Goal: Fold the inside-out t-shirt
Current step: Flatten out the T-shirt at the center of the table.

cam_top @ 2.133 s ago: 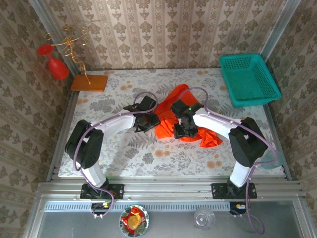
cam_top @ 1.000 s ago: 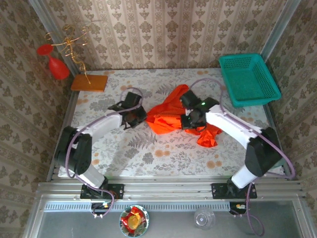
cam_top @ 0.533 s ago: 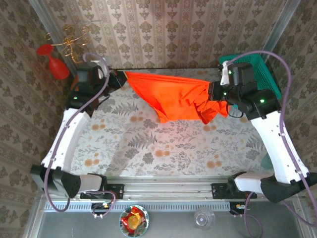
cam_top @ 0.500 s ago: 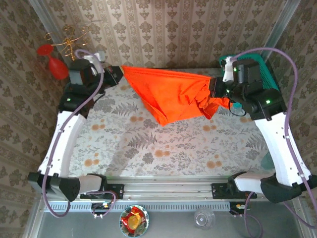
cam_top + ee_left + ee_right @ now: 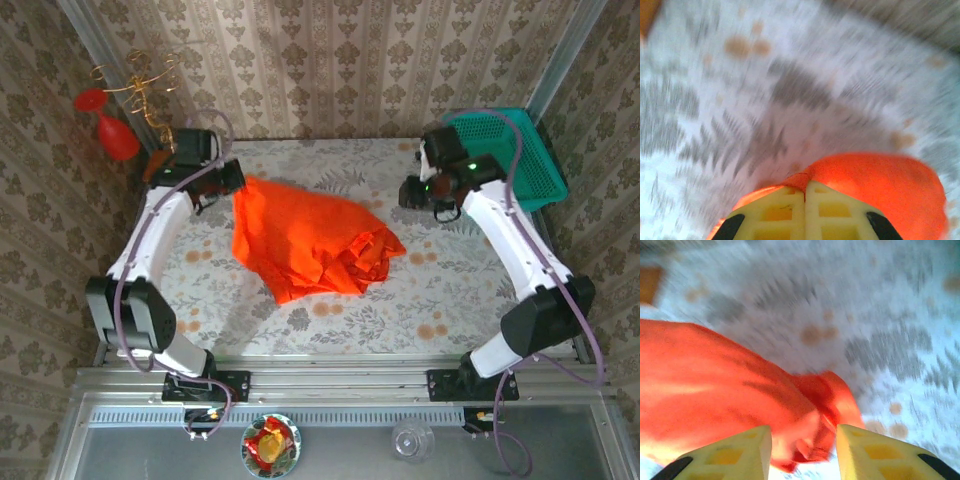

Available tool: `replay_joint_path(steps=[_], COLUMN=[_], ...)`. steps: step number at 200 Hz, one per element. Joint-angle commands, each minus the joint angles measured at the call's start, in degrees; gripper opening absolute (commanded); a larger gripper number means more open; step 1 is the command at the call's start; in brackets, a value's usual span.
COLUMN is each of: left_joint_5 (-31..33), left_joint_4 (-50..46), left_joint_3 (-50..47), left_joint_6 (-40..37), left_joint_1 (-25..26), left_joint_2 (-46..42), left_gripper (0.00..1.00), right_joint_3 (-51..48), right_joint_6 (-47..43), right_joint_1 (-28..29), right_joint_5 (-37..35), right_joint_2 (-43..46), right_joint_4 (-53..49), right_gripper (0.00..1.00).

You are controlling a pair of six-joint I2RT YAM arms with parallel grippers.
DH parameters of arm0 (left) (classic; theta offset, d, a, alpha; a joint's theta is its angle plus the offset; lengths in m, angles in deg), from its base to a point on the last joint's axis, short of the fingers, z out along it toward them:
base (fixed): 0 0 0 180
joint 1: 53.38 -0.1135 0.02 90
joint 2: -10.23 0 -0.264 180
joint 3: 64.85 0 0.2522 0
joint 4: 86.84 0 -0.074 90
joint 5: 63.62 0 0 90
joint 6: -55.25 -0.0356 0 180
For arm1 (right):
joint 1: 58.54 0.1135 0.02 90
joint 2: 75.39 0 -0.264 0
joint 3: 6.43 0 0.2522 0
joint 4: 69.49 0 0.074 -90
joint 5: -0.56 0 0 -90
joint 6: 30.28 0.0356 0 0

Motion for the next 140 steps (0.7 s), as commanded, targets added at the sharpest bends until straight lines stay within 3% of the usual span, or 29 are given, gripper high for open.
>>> replay_joint_path(steps=[1, 59, 113, 140], left_joint_5=[2.23, 2.57, 2.04, 2.16], left_joint_4=[-2.36, -1.93, -2.01, -2.03], left_joint_3=[-2.86, -4.91, -5.84, -6.01], left_joint_6=[-2.06, -2.61, -2.03, -1.99], left_joint_1=[-0.14, -0.09, -0.09, -0.09], left_joint_2=[-1.81, -2.17, -3.35, -3.68], left_gripper=[0.00, 0.00, 0.00, 0.00], right_joint_3=[-7.16, -18.99, -13.58, -12.47], right_joint_6=[4.40, 5.86, 8.04, 10.45], right_joint_1=[0.70, 11.28, 16.08, 16.18], right_joint_5=[2.76, 8.00, -1.10, -3.89], right_joint_2=[3.17, -1.49, -12.48, -16.06], right_joint_4=[4.01, 15.14, 16.55, 18.19], right_gripper=[0.41, 0.54, 0.66, 0.59])
